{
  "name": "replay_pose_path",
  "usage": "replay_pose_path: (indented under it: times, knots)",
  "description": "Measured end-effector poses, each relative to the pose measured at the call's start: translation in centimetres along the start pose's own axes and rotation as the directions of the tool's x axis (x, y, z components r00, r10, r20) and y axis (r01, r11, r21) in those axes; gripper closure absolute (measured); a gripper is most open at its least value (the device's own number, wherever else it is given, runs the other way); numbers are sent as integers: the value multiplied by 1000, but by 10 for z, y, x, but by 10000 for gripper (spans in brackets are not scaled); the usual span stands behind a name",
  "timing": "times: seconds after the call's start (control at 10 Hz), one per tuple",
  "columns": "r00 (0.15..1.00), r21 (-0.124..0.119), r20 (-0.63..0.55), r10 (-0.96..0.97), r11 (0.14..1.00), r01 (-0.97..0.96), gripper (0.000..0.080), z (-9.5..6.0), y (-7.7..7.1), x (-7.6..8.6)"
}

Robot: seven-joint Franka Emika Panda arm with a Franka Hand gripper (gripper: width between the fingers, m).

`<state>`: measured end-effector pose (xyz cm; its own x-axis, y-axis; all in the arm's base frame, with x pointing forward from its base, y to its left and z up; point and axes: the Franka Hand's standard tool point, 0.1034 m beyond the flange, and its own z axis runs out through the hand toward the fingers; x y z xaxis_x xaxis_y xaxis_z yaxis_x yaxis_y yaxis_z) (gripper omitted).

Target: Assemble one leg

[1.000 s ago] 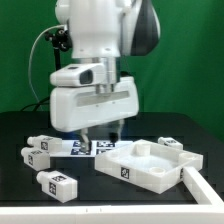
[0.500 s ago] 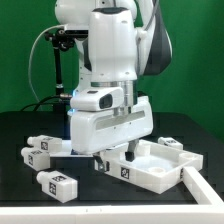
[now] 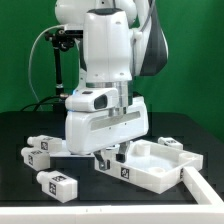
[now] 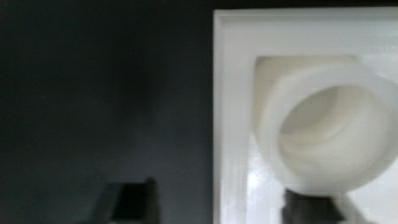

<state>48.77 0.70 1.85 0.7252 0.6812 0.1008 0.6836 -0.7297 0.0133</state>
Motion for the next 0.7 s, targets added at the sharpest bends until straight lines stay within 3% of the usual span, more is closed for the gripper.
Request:
replay_pose_path:
  times: [0.1, 0.2, 0.3, 0.4, 0.7]
  knots:
    - [1000, 0, 0, 0, 1000, 0, 530, 0, 0, 0]
    - [1000, 0, 0, 0, 1000, 0, 666, 0, 0, 0]
    - [1000, 0, 0, 0, 1000, 0, 666, 0, 0, 0]
    - [1000, -1, 1, 3, 1000, -3, 748, -1, 0, -2]
    - [998, -5, 20, 54, 999, -54, 748, -8, -2, -23]
